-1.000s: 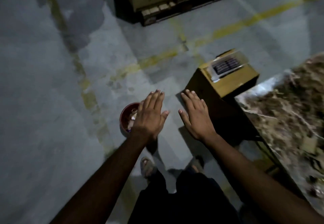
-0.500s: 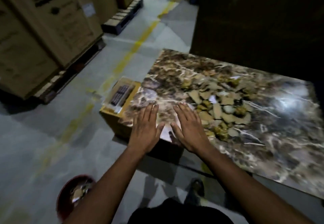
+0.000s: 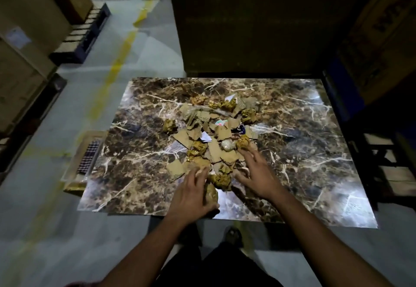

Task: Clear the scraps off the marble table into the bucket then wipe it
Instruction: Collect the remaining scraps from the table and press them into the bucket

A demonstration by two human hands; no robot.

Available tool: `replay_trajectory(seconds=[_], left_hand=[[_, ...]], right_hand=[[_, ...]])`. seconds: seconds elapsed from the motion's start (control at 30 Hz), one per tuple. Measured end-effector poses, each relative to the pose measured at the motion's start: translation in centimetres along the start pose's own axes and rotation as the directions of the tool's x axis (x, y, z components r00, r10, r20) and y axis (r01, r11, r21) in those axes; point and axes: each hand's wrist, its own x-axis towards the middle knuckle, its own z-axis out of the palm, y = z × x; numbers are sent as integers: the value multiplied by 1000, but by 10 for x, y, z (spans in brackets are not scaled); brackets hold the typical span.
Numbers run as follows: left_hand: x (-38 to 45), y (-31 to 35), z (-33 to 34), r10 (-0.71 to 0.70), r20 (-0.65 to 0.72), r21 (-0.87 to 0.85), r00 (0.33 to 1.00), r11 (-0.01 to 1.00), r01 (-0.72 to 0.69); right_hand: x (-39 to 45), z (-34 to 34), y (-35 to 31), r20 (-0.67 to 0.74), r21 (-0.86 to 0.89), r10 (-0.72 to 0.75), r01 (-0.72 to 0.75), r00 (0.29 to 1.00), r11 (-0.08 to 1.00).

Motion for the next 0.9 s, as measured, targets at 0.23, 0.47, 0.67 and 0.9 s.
replay_trajectory(seconds=[0.23, 0.47, 0.67, 0.9], left_hand=[[25, 2, 22, -15, 14, -126, 1000, 992, 17], [61, -18, 10, -77, -123, -405, 989, 914, 21], [94, -41, -15, -106, -232, -508, 967, 861, -28], [97, -80, -27, -92, -233, -390, 968, 921, -7]], right_hand=[[-14, 52, -4, 180, 99, 161, -181, 970, 979], [33, 59, -39, -46, 178, 179, -168, 983, 969], [72, 32, -58, -160, 332, 231, -168, 960, 928], [83, 11, -26, -273, 304, 262, -176, 926, 936]])
